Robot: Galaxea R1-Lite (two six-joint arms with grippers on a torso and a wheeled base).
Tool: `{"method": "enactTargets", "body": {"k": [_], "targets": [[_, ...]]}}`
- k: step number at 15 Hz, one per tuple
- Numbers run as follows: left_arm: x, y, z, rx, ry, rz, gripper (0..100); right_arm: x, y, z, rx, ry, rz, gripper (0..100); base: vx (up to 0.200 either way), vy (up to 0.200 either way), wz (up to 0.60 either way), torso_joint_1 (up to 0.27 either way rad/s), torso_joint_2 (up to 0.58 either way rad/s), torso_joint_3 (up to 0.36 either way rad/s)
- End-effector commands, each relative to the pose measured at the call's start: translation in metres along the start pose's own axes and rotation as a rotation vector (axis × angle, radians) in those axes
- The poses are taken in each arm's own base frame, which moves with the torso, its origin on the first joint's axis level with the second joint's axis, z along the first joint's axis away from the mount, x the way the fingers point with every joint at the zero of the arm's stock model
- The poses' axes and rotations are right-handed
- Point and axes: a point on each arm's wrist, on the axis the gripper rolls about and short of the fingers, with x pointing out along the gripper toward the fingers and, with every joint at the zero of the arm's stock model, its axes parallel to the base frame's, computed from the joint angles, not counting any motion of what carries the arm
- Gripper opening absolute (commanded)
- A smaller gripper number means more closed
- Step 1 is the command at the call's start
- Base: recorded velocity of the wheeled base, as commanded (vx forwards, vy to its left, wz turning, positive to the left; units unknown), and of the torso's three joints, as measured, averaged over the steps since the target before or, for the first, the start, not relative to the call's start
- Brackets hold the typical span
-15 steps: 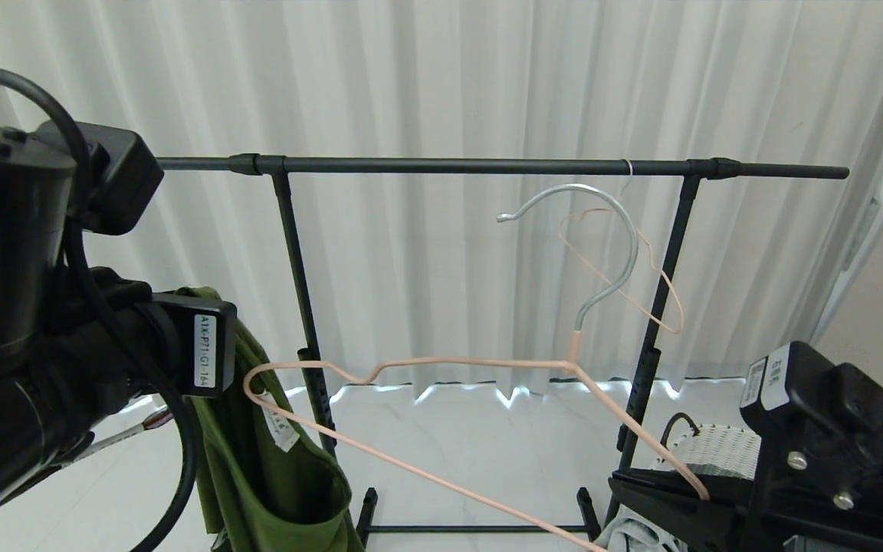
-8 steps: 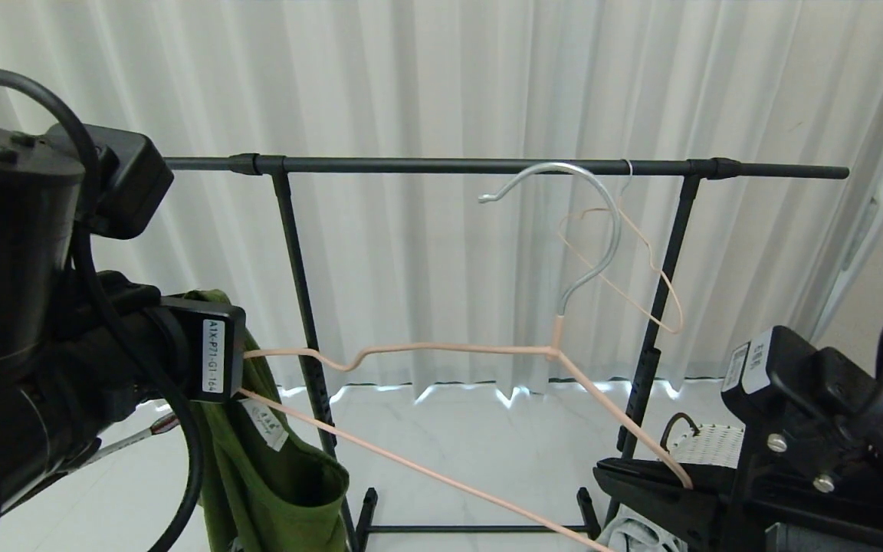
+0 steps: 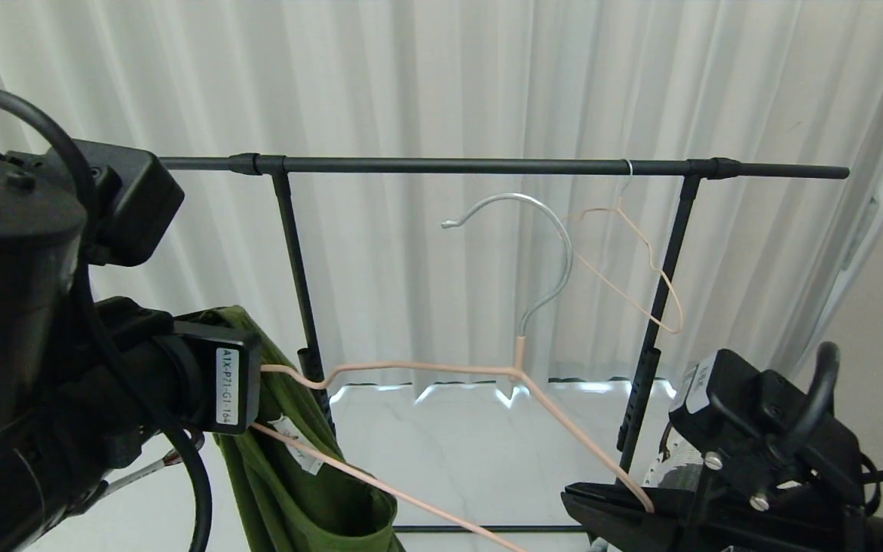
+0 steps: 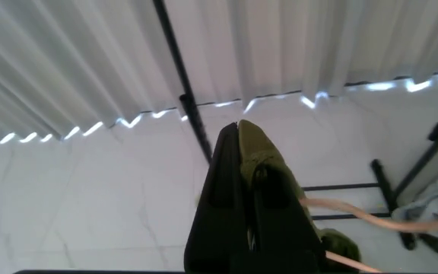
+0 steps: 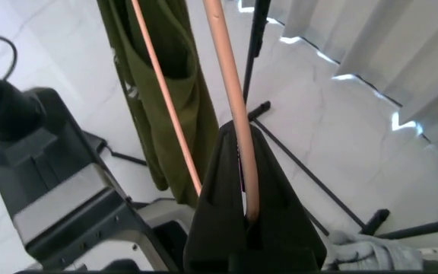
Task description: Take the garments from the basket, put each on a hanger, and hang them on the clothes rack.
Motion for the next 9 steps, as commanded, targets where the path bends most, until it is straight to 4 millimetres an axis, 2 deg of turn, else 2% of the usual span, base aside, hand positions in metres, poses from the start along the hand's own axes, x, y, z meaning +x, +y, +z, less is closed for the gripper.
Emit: {"method": "enactTargets", "body": {"k": [1,9], "targets": [[-0.012,-0.008,0.004,-0.028,-0.027,-0.069,0,0.014,0.003,-0.003,0.010,0.012,-0.001,0,0.000,0.000,0.00,0.000,0.00,0.000],[-0.034,-0.032,0.013,-0.099,-0.058,-0.220,0,0.054,0.017,-0.009,0.042,0.026,0.017,0,0.000,0.000,0.00,0.000,0.00,0.000]]}}
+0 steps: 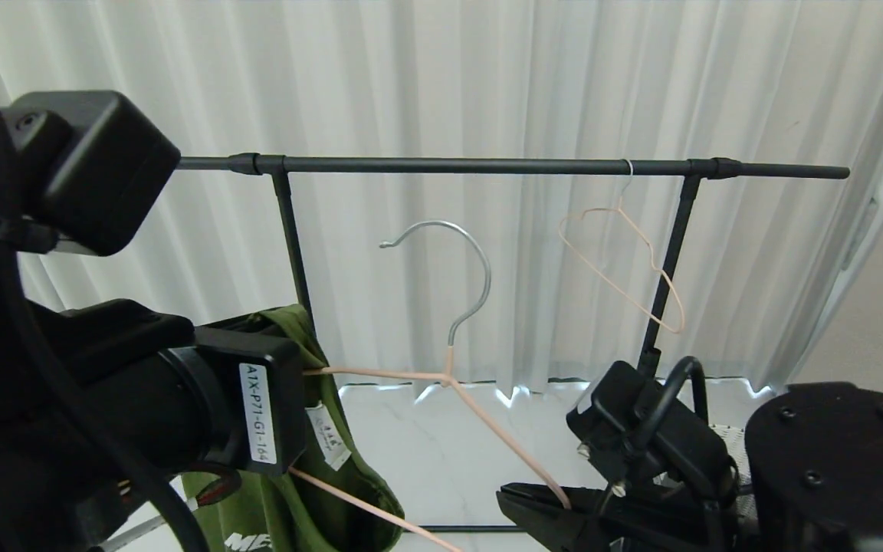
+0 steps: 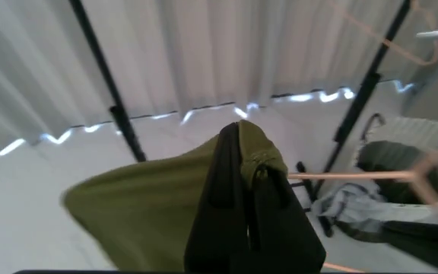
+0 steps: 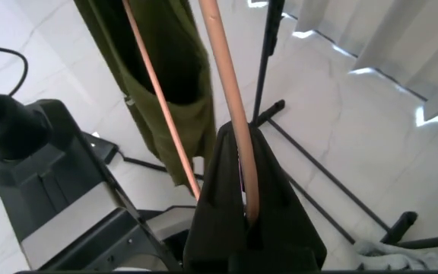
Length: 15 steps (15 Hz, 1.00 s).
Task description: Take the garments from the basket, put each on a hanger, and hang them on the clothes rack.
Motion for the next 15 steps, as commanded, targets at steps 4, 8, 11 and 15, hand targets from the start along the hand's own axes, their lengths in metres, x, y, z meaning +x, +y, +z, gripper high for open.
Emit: {"method": "enactTargets", "body": {"k": [4,8,11,15], "targets": [[-0.005,-0.029,0.006,-0.059,-0.005,-0.082,0,0.026,0.023,-0.003,0.024,0.032,0.028,0,0.000,0.000,0.00,0.000,0.00,0.000],[0.001,-0.024,0.009,-0.070,-0.015,-0.028,0,0.026,0.027,-0.005,0.064,0.020,-0.026,0,0.000,0.000,0.00,0.000,0.00,0.000],[0.022,0.000,0.016,-0.115,-0.025,0.132,0,0.009,0.021,-0.002,0.141,-0.021,-0.087,0,0.000,0.000,0.00,0.000,0.00,0.000],[0.037,0.017,0.020,-0.144,-0.024,0.238,0,-0.023,0.005,-0.009,0.150,-0.018,-0.128,0,0.000,0.000,0.00,0.000,0.00,0.000]]}}
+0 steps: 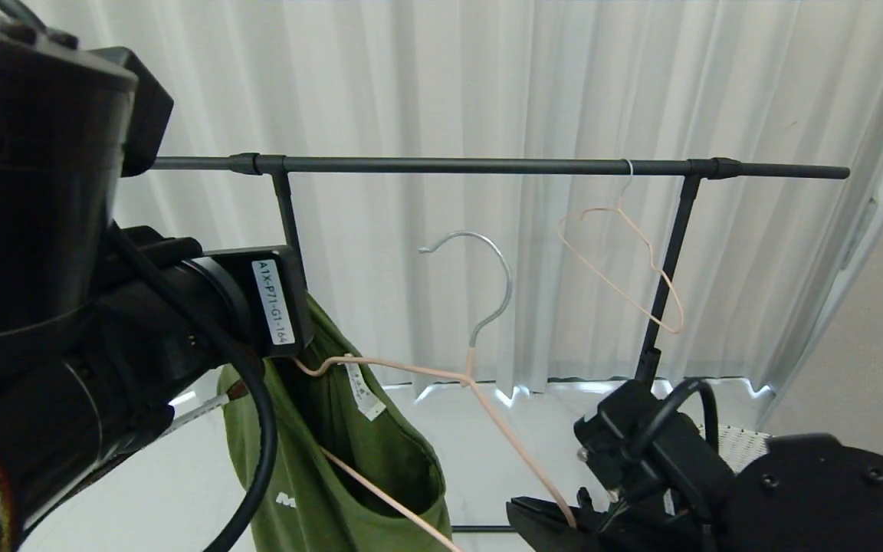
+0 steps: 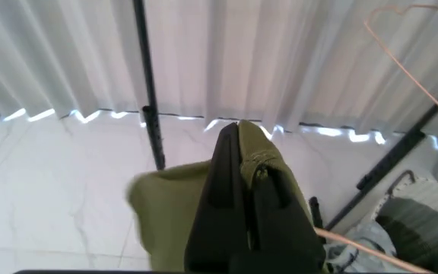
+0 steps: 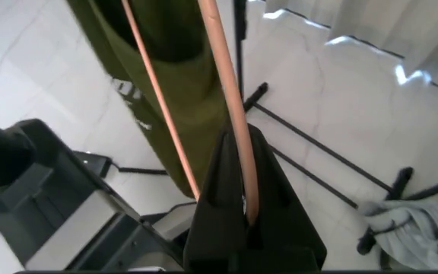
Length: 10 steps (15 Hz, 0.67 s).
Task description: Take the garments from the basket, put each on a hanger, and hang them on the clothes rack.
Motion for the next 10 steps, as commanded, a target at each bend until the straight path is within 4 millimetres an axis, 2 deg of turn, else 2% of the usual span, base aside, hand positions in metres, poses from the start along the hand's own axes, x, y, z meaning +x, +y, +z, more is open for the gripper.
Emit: {"method": "enactTargets", "body": {"k": [1,5,8,10], "targets": [[0.005,0.005,0.000,-0.005,0.001,0.034,0,-0.019,-0.015,0.003,0.020,-0.031,-0.026,0,0.000,0.000,0.00,0.000,0.00,0.000],[0.010,0.003,-0.004,0.010,0.012,0.046,0,-0.024,-0.023,0.011,0.055,-0.076,-0.074,0,0.000,0.000,0.00,0.000,0.00,0.000],[0.022,0.007,-0.005,0.015,0.012,0.126,0,-0.026,-0.030,0.009,0.068,-0.083,-0.108,0,0.000,0.000,0.00,0.000,0.00,0.000],[0.021,0.008,-0.004,0.010,0.008,0.131,0,-0.027,-0.033,0.011,0.082,-0.093,-0.118,0,0.000,0.000,0.00,0.000,0.00,0.000]]}}
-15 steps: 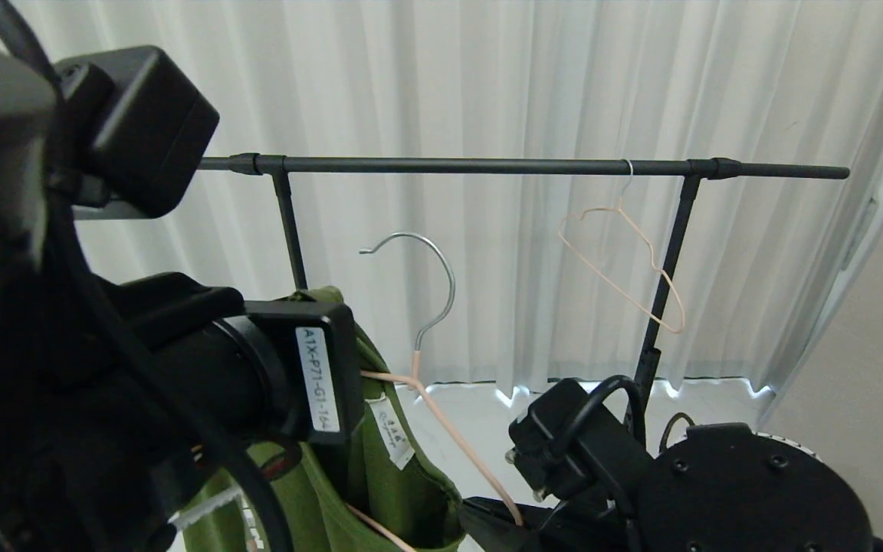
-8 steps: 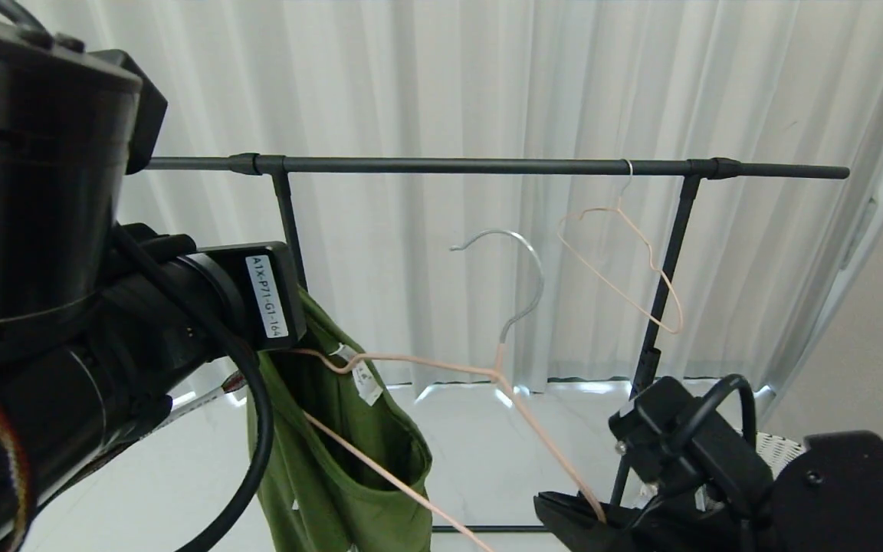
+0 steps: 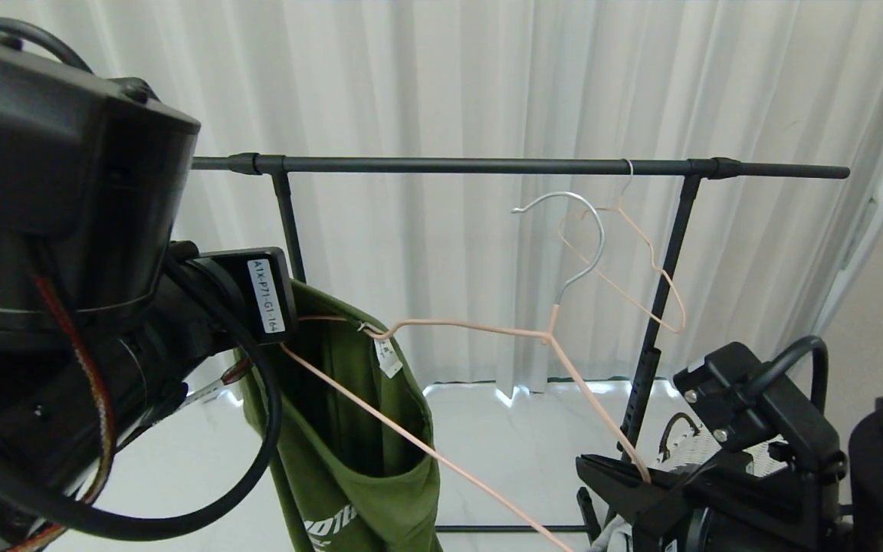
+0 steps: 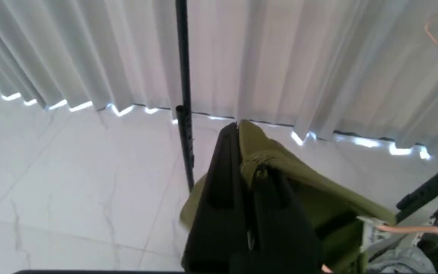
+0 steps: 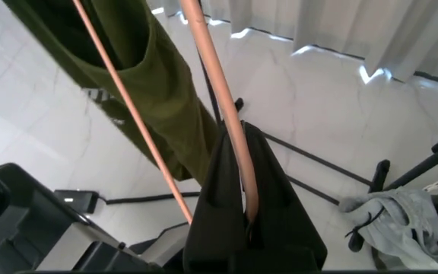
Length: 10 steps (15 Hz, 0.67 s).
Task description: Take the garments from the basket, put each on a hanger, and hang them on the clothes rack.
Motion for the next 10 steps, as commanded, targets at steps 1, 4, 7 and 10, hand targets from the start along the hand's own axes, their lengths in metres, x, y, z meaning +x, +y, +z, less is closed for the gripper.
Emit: {"method": "enactTargets", "body": {"k": [1,4,7,10], "targets": [[-0.002,-0.002,0.000,0.001,0.000,-0.012,0,-0.001,-0.003,0.003,0.011,-0.013,-0.007,0,0.000,0.000,0.00,0.000,0.00,0.000],[-0.014,-0.013,-0.005,0.003,0.002,-0.088,0,-0.005,0.006,0.002,0.005,-0.009,0.038,0,0.000,0.000,0.00,0.000,0.00,0.000],[-0.016,-0.016,-0.006,0.000,0.004,-0.099,0,-0.012,0.016,-0.004,0.023,0.011,0.093,0,0.000,0.000,0.00,0.000,0.00,0.000],[-0.024,-0.019,-0.005,-0.004,0.000,-0.138,0,-0.007,0.021,-0.005,0.019,0.019,0.096,0,0.000,0.000,0.00,0.000,0.00,0.000]]}}
